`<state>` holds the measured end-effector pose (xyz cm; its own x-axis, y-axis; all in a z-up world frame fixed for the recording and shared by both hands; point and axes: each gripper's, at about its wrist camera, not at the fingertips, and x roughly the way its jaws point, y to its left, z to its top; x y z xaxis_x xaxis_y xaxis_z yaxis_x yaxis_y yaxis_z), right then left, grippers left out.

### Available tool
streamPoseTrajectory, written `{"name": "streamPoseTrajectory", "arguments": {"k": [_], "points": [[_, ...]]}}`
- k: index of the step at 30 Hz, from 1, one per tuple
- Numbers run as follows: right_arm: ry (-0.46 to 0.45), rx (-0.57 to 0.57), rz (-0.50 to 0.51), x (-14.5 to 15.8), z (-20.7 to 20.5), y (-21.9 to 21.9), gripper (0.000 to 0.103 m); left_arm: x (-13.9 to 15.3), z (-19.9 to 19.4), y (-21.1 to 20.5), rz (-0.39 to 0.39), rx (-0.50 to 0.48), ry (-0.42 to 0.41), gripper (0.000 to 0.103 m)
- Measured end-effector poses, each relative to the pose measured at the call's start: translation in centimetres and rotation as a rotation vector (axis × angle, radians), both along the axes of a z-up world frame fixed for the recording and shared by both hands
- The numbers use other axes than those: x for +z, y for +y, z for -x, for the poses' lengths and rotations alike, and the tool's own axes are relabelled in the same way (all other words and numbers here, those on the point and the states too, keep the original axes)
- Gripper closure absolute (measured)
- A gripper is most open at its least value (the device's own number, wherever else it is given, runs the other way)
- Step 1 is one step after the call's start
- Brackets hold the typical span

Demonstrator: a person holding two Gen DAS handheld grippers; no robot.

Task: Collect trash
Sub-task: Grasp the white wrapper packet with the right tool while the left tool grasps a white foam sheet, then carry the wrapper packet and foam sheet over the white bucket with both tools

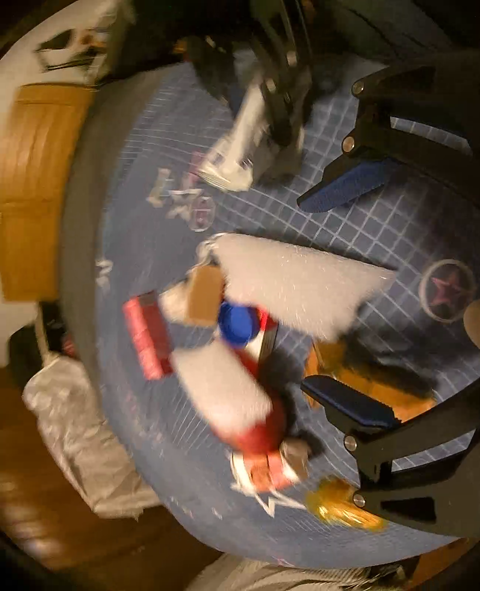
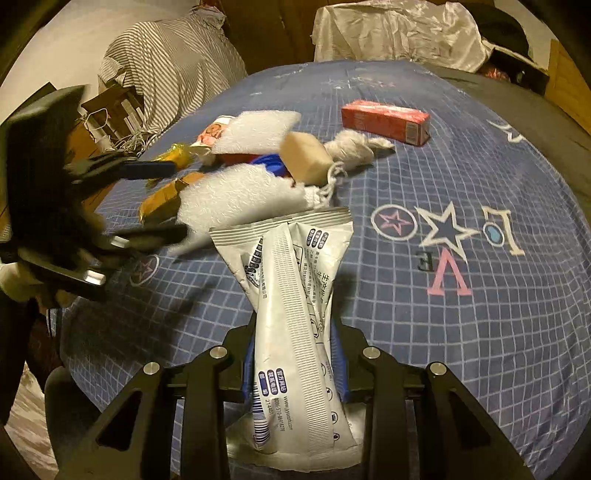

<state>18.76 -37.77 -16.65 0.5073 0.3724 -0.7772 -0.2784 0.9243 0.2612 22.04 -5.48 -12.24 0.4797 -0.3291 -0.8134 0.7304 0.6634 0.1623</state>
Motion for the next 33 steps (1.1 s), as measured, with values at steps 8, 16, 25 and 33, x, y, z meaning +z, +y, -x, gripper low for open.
{"name": "streamPoseTrajectory", "arguments": {"k": [8,16,25,33], "points": [[-0.003,-0.003,-0.012,-0.3,-0.3,0.0,0.068,-2.6,-1.9,-2.6,-0.073,0.035,0.081,0.05],[-0.118,-0.078,0.007,1.2,0.9,0.0,0.069,-0.6,0.1,-0.8,0.062,0.149,0.016,0.054],[-0.405,-0.167,0.027,8.3,3.3,2.1,0.069,7.1,5.6,3.8,0.267,0.461,-0.215,0.054],[-0.635,-0.161,0.069,15.7,5.7,6.6,0.069,13.3,9.9,7.7,0.354,0.657,-0.408,0.053]]}}
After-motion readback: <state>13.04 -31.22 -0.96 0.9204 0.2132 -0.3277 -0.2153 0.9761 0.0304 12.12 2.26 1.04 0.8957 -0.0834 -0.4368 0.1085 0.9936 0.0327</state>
